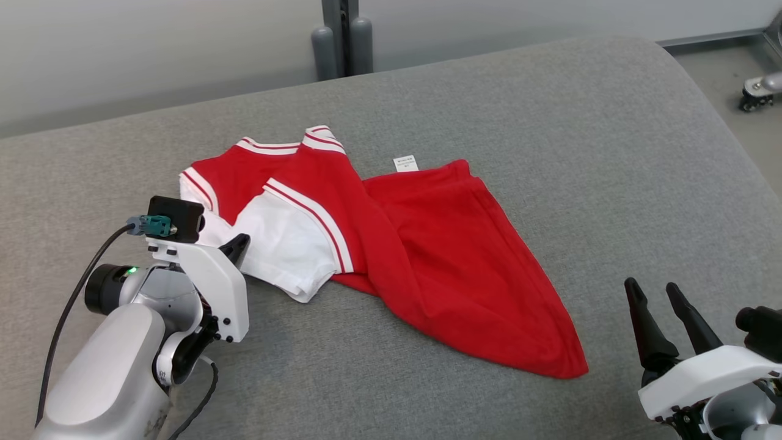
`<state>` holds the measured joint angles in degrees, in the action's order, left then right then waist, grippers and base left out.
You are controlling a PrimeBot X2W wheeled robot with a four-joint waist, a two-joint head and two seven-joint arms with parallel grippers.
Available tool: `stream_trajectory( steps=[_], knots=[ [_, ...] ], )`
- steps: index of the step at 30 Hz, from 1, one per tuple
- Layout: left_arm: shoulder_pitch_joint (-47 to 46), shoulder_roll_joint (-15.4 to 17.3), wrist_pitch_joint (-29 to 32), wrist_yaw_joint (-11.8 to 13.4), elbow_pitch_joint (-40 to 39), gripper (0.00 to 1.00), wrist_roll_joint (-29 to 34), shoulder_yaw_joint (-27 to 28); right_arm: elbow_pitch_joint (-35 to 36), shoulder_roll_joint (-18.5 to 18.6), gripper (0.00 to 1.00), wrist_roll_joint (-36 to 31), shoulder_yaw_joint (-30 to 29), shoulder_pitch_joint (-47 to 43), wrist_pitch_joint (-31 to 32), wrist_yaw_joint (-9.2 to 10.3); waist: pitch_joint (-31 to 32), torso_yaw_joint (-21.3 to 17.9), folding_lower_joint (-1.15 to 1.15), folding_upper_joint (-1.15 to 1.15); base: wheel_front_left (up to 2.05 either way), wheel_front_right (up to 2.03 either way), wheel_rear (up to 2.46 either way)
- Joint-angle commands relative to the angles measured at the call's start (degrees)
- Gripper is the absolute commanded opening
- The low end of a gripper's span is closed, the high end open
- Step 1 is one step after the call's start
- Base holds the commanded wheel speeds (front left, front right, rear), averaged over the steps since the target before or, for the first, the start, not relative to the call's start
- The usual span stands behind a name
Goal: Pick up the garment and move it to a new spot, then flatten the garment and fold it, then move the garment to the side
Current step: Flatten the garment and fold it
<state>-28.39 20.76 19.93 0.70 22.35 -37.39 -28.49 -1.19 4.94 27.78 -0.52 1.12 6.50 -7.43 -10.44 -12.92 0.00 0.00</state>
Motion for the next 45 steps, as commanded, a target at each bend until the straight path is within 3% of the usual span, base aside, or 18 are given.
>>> stream_trajectory(
  steps=[1,3,4,5,6,25,26,27,28,30,31,41,45],
  knots=[
    [0.8,0.4,-0.4,0.4,-0.5,0.0,-0.2,0.3,0.0,0.5,1.0,-0.3,-0.4,-0.6,0.1,-0.11,0.8,1.0,0.0,0.0,0.0,0.0,0.0],
    [1.3,0.5,-0.3,0.5,-0.6,0.0,-0.2,0.2,0.1,0.6,1.0,-0.3,-0.6,-0.9,0.4,-0.11,1.5,1.8,0.0,0.0,0.0,0.0,0.0],
    [1.2,0.6,-0.2,0.6,-0.5,0.22,0.0,0.0,0.2,0.7,1.0,-0.3,-0.6,-1.0,0.5,-0.11,1.7,2.2,0.0,0.0,0.0,0.0,0.0],
    [1.1,0.3,0.0,0.6,-0.3,0.93,-0.2,-0.1,0.3,0.8,1.0,-0.3,-0.6,-1.1,0.7,-0.11,1.7,2.5,0.0,0.0,0.0,0.0,0.0],
    [1.0,-0.1,0.1,0.5,0.2,1.0,-0.7,-0.1,0.4,0.9,1.0,-0.3,-0.5,-1.0,0.8,-0.11,1.7,2.7,0.0,0.0,0.0,0.0,0.0],
    [-6.9,-1.7,-0.5,-2.5,13.2,1.0,-0.1,-1.6,0.0,0.2,1.0,0.3,1.1,1.3,-0.5,-0.11,-2.3,-0.8,0.0,0.0,0.0,0.0,0.0],
    [-7.1,-1.8,-0.4,-2.7,13.5,0.97,-0.3,-1.7,-0.1,0.2,1.0,0.3,1.1,1.3,-0.6,-0.11,-2.3,-0.9,0.0,0.0,0.0,0.0,0.0],
    [-7.2,-1.9,-0.5,-2.7,13.7,0.75,-0.4,-1.7,-0.2,0.1,1.0,0.3,1.0,1.3,-0.7,-0.11,-2.4,-0.9,0.0,0.0,0.0,0.0,0.0],
    [-7.3,-2.0,-0.6,-2.8,14.0,0.46,-0.5,-1.8,-0.3,0.1,1.0,0.3,1.0,1.3,-0.7,-0.11,-2.4,-0.8,0.0,0.0,0.0,0.0,0.0],
    [-7.3,-2.0,-0.7,-3.1,14.4,0.07,-0.6,-1.9,-0.6,0.0,1.0,0.3,1.0,1.3,-0.9,-0.11,-2.5,-0.6,0.0,0.0,0.0,0.0,0.0],
    [-7.3,-2.0,-0.8,-3.0,14.7,0.0,-0.7,-1.9,-0.7,0.0,1.0,0.3,1.0,1.4,-1.0,-0.11,-2.5,-0.5,0.0,0.0,0.0,0.0,0.0],
    [-5.8,-2.9,-3.7,-3.7,12.5,0.0,-1.1,-2.2,-1.2,0.4,1.0,-0.3,-0.5,0.4,-0.1,-0.11,0.6,2.4,0.0,0.0,0.0,0.0,0.0],
    [-3.2,-2.2,-4.0,-2.5,7.5,0.0,-1.8,-1.7,-0.8,0.9,1.0,-0.4,-2.2,-0.7,0.5,-0.11,3.1,4.8,0.0,0.0,0.0,0.0,0.0]
  ],
)
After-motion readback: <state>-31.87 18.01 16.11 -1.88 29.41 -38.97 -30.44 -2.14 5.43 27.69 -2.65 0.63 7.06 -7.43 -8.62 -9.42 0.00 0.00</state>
